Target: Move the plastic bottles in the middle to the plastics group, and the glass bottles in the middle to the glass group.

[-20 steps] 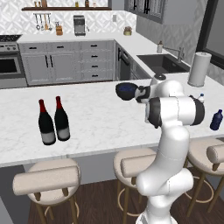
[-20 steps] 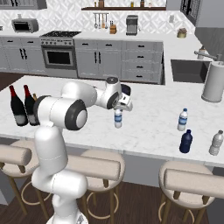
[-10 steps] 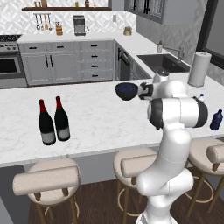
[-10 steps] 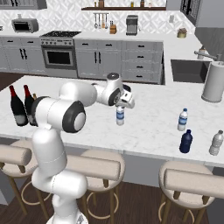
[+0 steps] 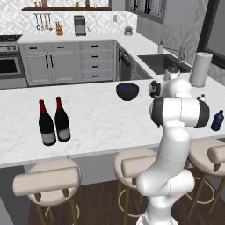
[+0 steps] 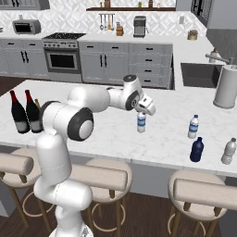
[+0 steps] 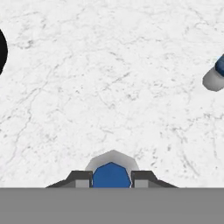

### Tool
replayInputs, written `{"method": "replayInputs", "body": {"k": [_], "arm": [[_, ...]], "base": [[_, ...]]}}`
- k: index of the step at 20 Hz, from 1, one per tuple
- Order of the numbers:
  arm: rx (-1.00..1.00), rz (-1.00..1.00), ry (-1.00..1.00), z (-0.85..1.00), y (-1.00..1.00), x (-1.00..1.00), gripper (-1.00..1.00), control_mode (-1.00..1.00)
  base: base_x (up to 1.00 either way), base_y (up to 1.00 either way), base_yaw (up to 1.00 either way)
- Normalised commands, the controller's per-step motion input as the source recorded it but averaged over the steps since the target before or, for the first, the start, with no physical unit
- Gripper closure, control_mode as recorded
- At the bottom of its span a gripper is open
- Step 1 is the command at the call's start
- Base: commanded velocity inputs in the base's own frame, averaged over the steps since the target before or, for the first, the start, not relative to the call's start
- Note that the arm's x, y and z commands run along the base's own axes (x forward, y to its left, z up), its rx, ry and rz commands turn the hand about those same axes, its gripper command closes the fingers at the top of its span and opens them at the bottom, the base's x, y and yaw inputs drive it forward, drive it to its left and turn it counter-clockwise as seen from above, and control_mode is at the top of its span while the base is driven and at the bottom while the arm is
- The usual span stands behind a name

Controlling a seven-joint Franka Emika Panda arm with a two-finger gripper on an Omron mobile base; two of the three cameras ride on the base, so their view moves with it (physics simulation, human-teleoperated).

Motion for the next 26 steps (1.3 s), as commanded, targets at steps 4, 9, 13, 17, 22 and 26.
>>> {"method": "replayInputs", "body": {"k": [4,9,13,17,22,26], "arm": [[0.0,-0.23,0.0,0.0,-0.85,-0.56,1.0,-1.0],[0.0,-0.23,0.0,0.0,-0.84,-0.65,1.0,-1.0],[0.0,-0.22,0.0,0.0,-0.69,-0.38,1.0,-1.0],[0.0,-0.21,0.0,0.0,-0.63,-0.2,1.0,-1.0],[0.0,-0.15,0.0,0.0,-0.55,0.0,1.0,-1.0],[0.0,-0.08,0.0,0.0,-0.47,0.0,1.0,-1.0]], "base": [[0.0,0.0,0.0],[0.0,0.0,0.0],[0.0,0.0,0.0],[0.0,0.0,0.0],[0.0,0.0,0.0],[0.0,0.0,0.0]]}}
